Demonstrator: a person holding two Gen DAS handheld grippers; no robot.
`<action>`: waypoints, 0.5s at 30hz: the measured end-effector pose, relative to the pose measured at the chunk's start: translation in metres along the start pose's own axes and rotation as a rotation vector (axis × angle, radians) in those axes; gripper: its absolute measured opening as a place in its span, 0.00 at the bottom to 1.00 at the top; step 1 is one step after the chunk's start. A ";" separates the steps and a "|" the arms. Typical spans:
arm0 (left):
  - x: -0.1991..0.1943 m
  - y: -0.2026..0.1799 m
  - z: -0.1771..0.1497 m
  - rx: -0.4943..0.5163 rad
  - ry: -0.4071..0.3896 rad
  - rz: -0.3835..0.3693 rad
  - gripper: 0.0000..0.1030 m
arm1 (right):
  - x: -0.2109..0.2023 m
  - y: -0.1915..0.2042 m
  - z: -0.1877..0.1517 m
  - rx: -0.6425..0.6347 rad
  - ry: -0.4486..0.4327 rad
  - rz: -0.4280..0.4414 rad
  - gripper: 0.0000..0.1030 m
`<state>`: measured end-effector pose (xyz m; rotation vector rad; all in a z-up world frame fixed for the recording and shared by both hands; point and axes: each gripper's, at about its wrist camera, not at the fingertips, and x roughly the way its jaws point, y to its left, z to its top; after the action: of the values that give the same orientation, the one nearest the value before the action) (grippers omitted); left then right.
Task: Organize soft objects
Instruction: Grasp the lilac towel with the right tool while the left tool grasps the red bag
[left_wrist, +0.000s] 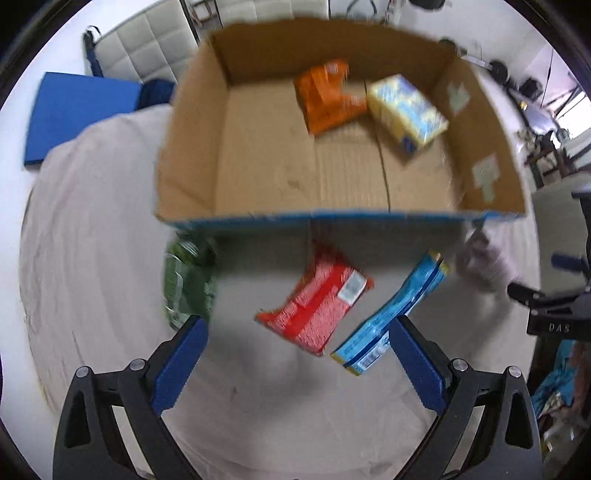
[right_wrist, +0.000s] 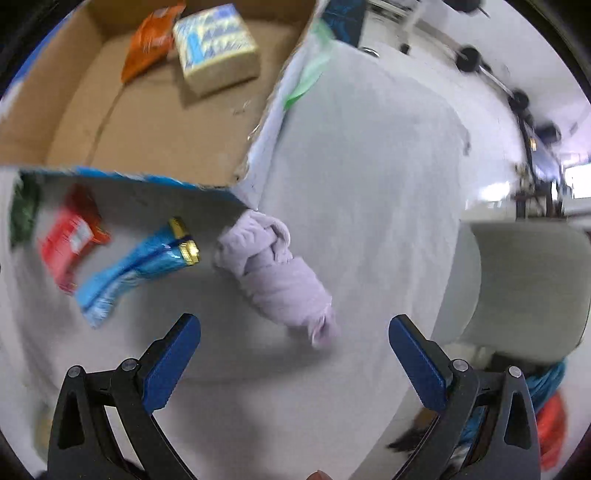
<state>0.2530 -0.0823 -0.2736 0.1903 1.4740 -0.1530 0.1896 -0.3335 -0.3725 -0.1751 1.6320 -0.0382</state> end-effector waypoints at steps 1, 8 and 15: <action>0.011 -0.005 0.000 0.009 0.021 0.011 0.98 | 0.012 0.005 0.003 -0.044 0.015 -0.027 1.00; 0.068 -0.022 0.002 0.059 0.114 0.063 0.98 | 0.061 0.004 0.010 -0.024 0.069 -0.002 0.62; 0.111 -0.037 0.007 0.117 0.183 0.076 0.91 | 0.066 -0.021 -0.011 0.177 0.161 0.173 0.54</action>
<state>0.2622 -0.1181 -0.3845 0.3631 1.6381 -0.1639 0.1768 -0.3647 -0.4341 0.1084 1.7895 -0.0656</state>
